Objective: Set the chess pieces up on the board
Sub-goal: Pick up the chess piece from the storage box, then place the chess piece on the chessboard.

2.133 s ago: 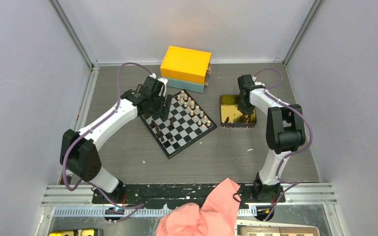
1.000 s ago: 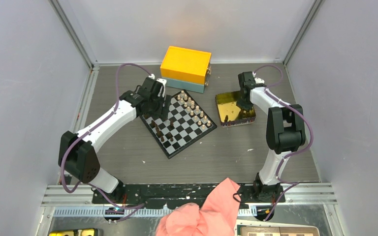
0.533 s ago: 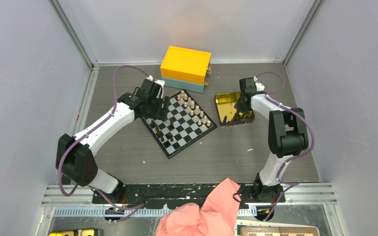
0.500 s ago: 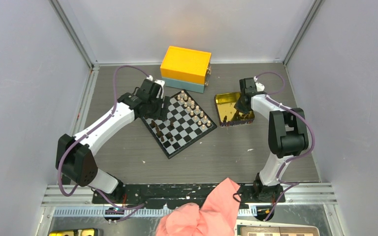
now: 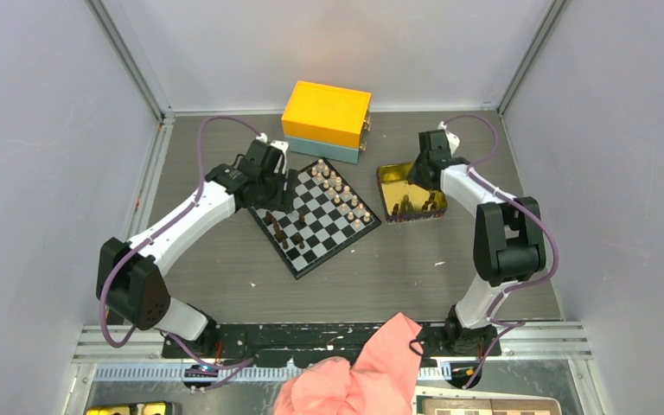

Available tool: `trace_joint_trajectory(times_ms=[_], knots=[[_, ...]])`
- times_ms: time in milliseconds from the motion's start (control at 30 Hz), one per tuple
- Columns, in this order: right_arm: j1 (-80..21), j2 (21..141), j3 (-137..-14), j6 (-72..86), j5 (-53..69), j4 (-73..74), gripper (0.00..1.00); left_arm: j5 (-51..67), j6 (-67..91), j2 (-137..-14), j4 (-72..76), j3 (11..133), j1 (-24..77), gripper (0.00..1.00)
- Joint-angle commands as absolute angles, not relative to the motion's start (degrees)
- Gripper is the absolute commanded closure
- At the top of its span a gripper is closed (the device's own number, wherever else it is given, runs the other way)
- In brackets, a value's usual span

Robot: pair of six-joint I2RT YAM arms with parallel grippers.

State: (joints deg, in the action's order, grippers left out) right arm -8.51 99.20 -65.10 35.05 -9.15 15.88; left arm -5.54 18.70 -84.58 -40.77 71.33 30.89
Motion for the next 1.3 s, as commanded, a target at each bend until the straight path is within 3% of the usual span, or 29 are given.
trace_joint_trajectory(times_ms=[0,333,833,1267], knots=[[-13.35,94.41,-72.08,28.65,-9.86,19.60,0.99,-7.12,19.07,-82.52,-39.29,71.63,31.06,0.31],[-32.66,91.84,-78.74,23.17,-12.53,33.00,0.99,-11.43,23.03,-76.45,-41.67,67.93,29.52,0.30],[-58.83,101.34,-91.95,23.03,-17.32,41.47,0.99,-18.79,28.48,-52.39,-46.17,59.19,23.48,0.28],[-66.69,110.80,-98.67,22.83,-19.50,44.37,0.99,-20.90,29.68,-44.26,-49.43,57.95,23.38,0.28]])
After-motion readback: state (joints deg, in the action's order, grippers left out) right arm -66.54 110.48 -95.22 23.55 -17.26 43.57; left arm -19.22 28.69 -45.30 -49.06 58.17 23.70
